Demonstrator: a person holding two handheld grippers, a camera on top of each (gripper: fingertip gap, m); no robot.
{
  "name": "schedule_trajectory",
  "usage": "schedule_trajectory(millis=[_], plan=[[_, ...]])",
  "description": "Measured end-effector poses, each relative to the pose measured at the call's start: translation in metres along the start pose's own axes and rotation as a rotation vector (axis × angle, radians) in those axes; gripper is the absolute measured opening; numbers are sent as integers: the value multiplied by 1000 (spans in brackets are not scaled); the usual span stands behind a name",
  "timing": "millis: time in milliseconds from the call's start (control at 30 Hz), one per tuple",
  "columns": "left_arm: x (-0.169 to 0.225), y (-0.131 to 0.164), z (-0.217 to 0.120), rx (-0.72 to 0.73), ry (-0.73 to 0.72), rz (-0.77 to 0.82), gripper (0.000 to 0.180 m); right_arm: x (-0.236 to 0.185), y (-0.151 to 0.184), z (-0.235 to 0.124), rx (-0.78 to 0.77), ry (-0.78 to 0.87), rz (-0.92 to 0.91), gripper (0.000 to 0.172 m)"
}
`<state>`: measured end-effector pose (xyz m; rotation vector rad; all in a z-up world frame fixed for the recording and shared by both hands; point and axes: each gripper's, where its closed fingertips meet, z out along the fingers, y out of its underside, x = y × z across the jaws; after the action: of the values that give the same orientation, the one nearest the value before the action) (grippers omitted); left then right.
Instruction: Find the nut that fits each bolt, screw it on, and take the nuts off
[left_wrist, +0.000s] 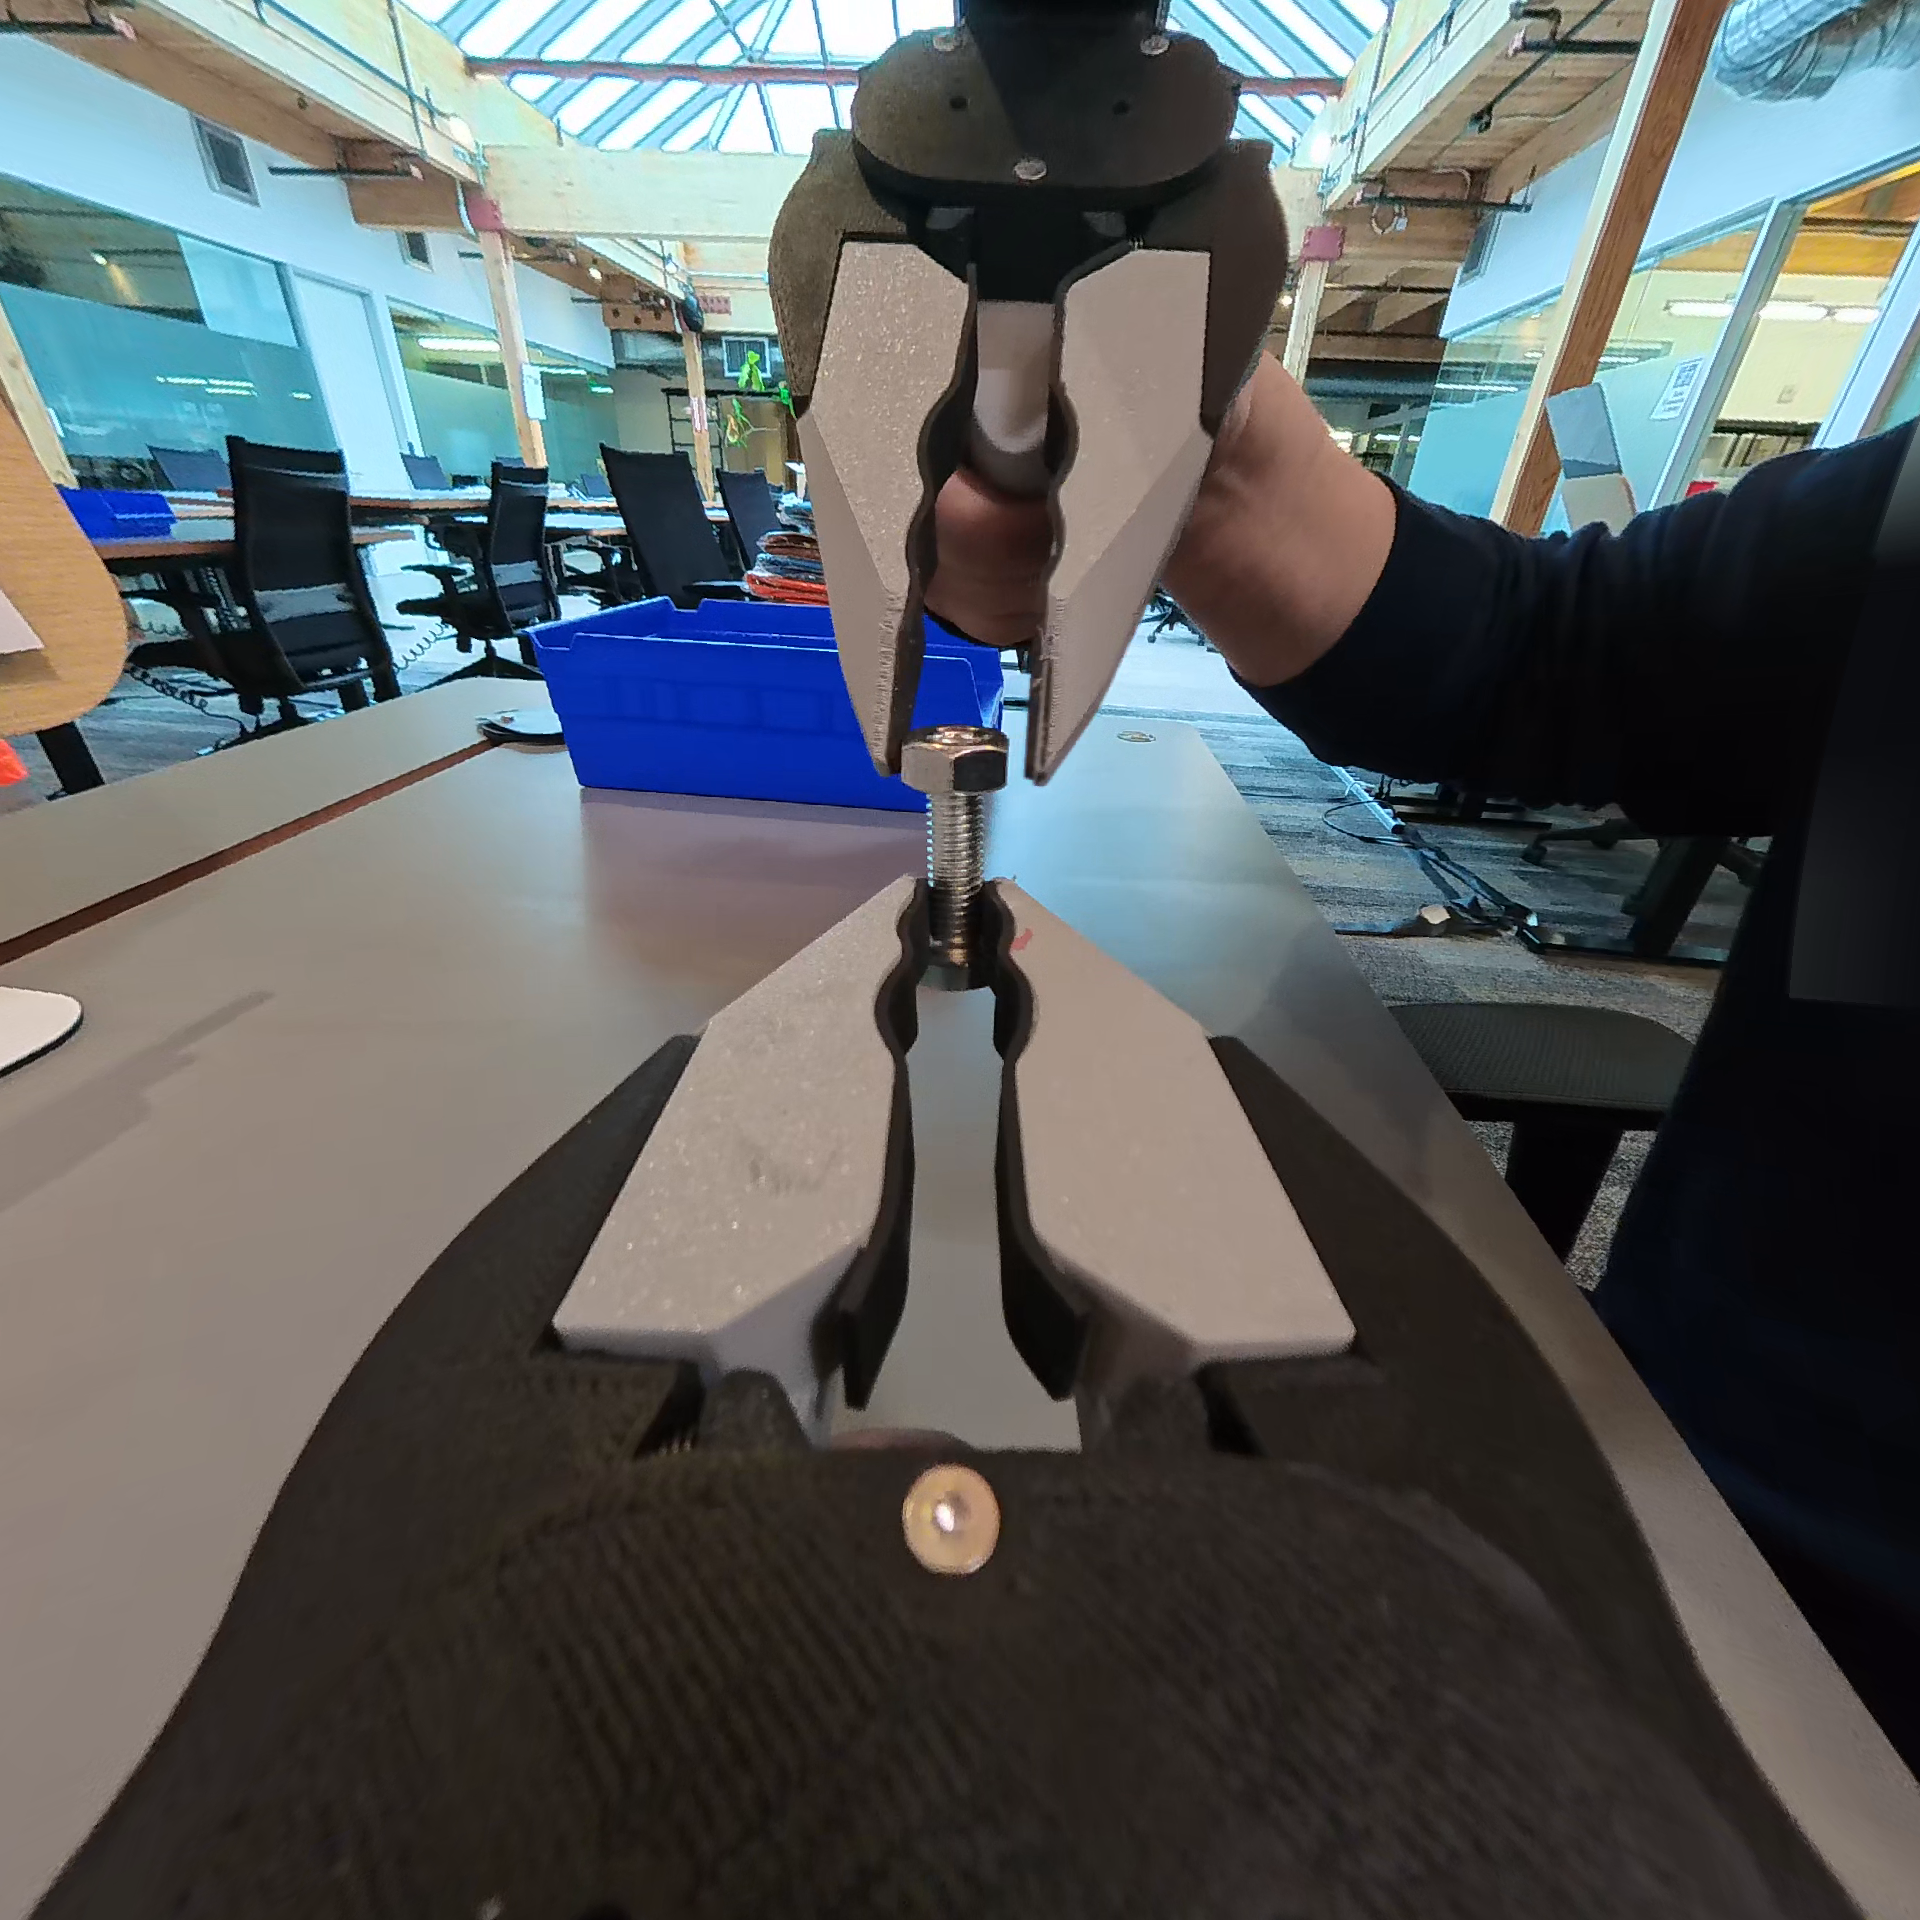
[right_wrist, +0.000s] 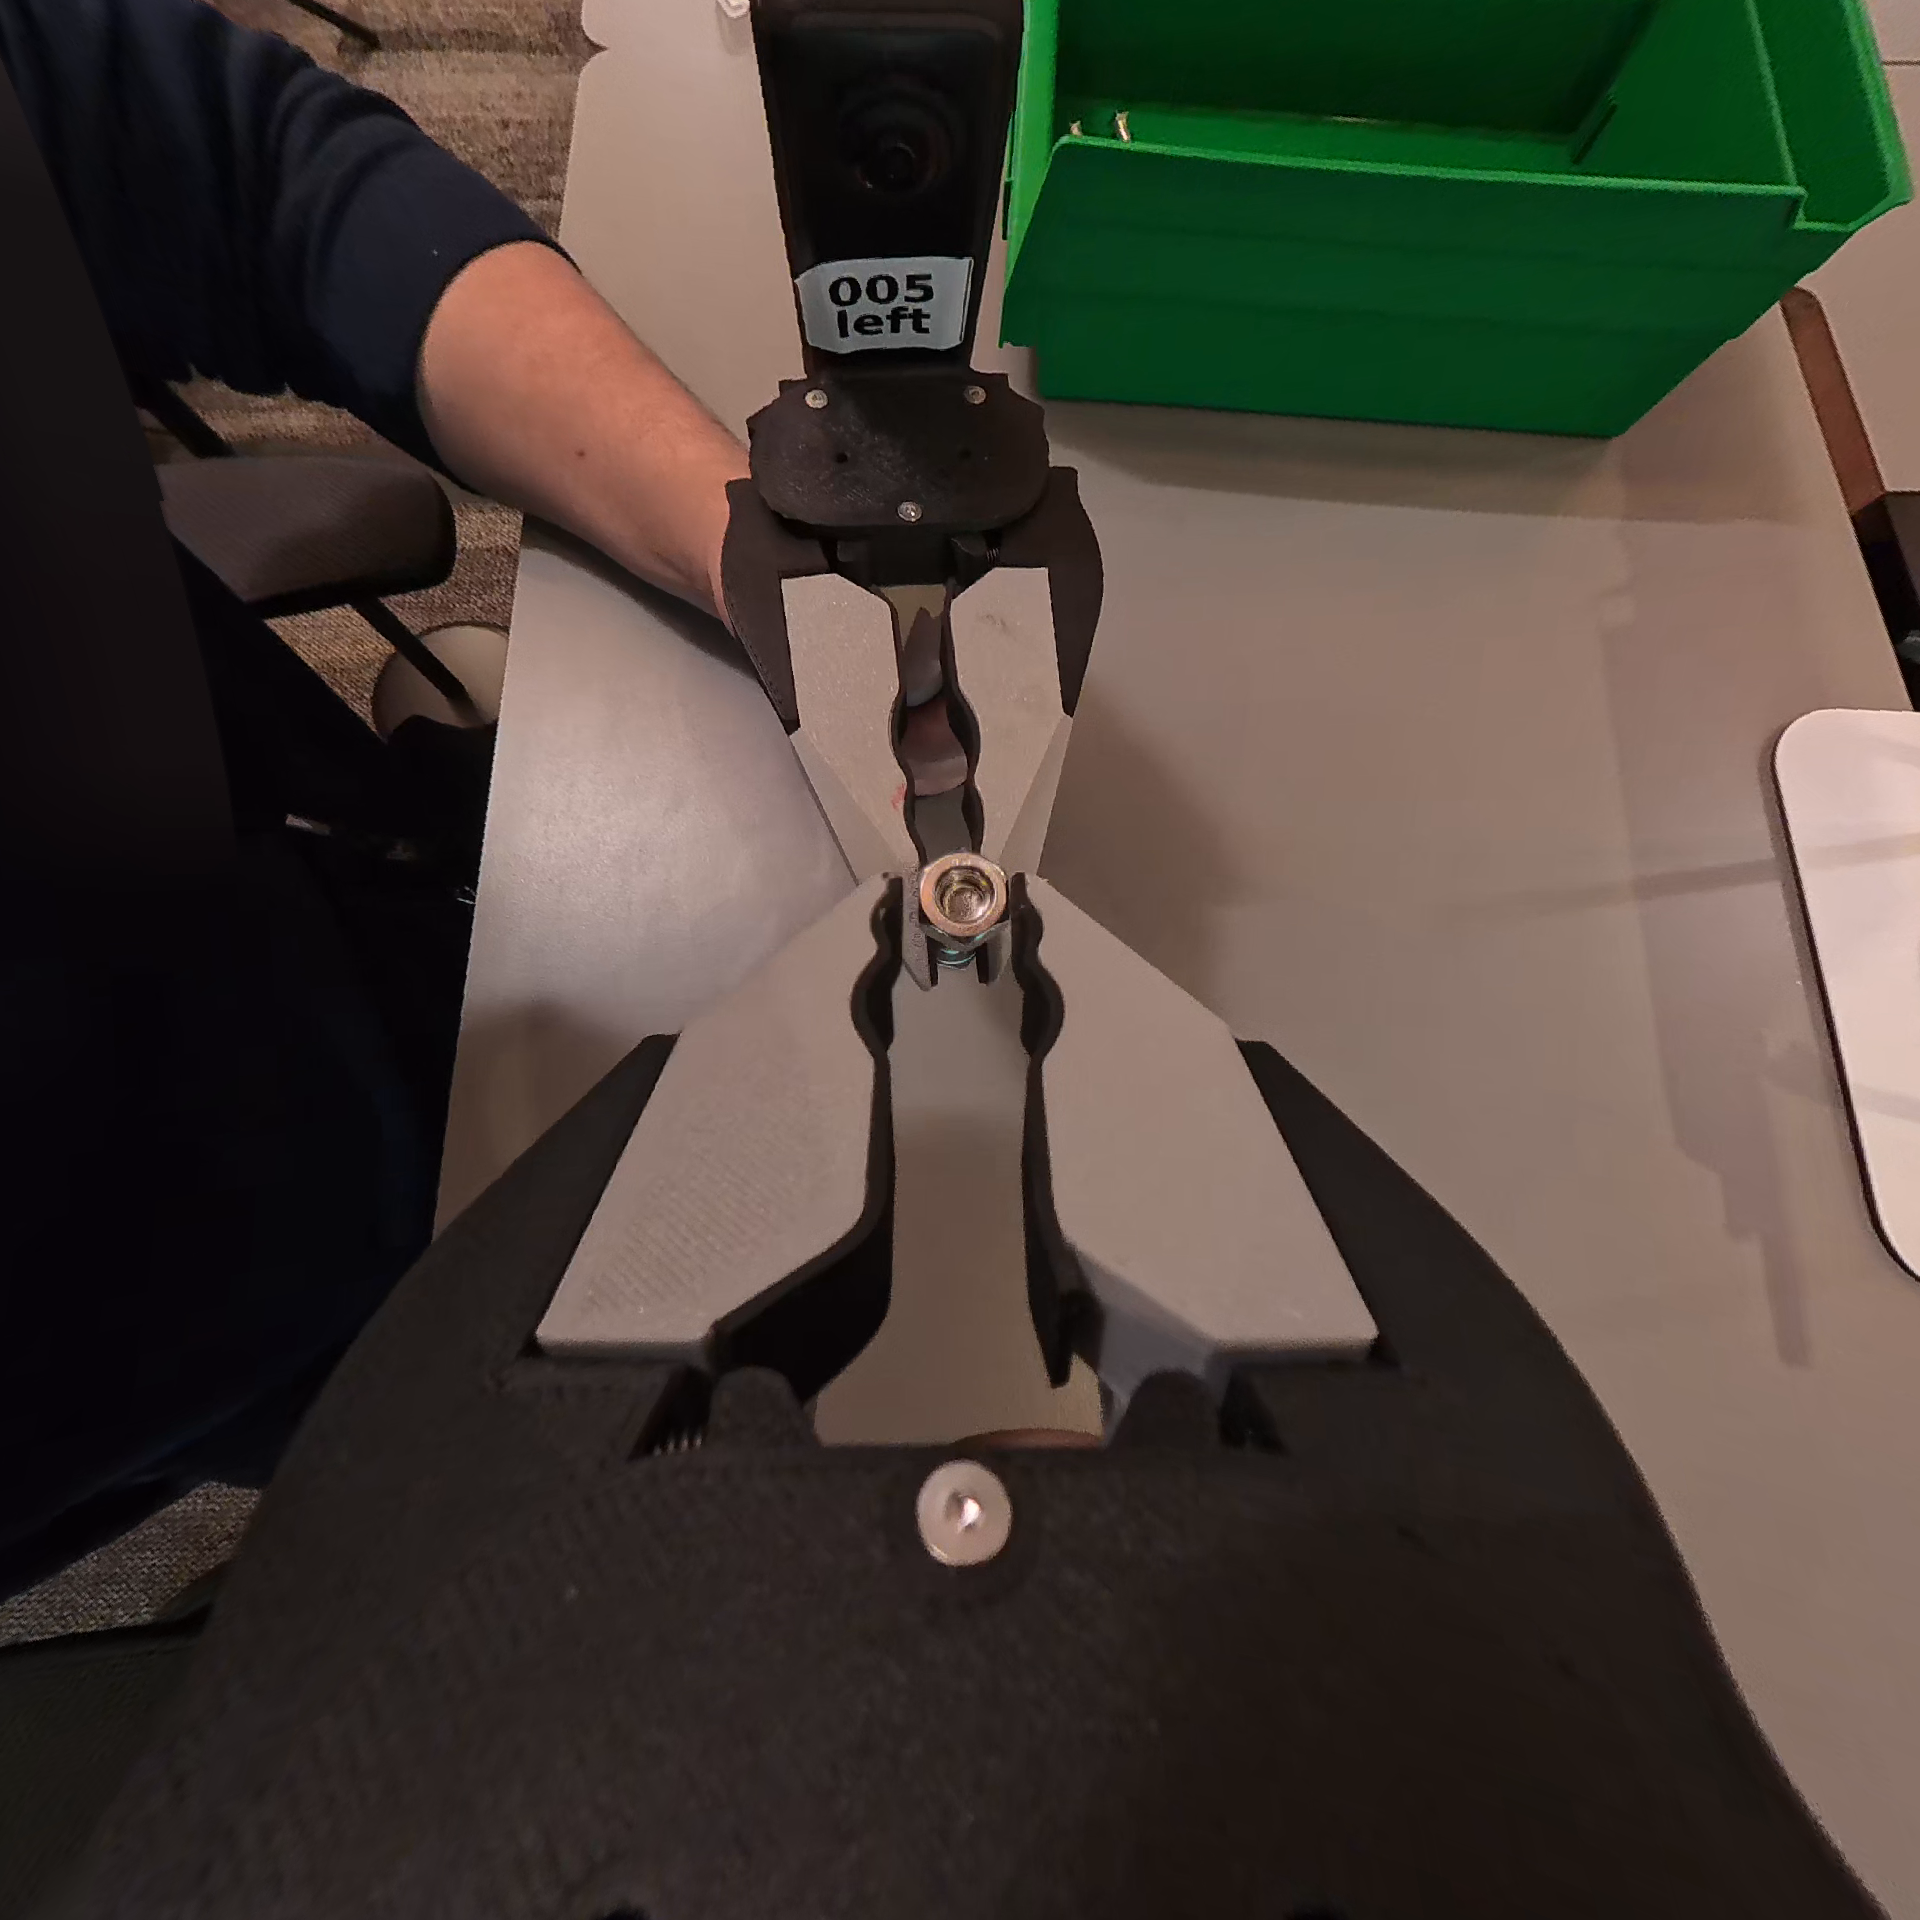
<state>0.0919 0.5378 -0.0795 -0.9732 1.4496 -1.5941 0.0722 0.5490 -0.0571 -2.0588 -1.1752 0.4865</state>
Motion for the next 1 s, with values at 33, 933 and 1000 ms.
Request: schedule_trajectory(millis=[33,933,1000], plan=[[0,0,0,0,0,-1,7,0,-1,0,3,1,0,19],[4,-12,-4,62,21,-17,7,-15,-28,10,582,-70,75,57],[3,-12,-4,62,20,-18,7,-15,-27,10,588,-78,81,56]])
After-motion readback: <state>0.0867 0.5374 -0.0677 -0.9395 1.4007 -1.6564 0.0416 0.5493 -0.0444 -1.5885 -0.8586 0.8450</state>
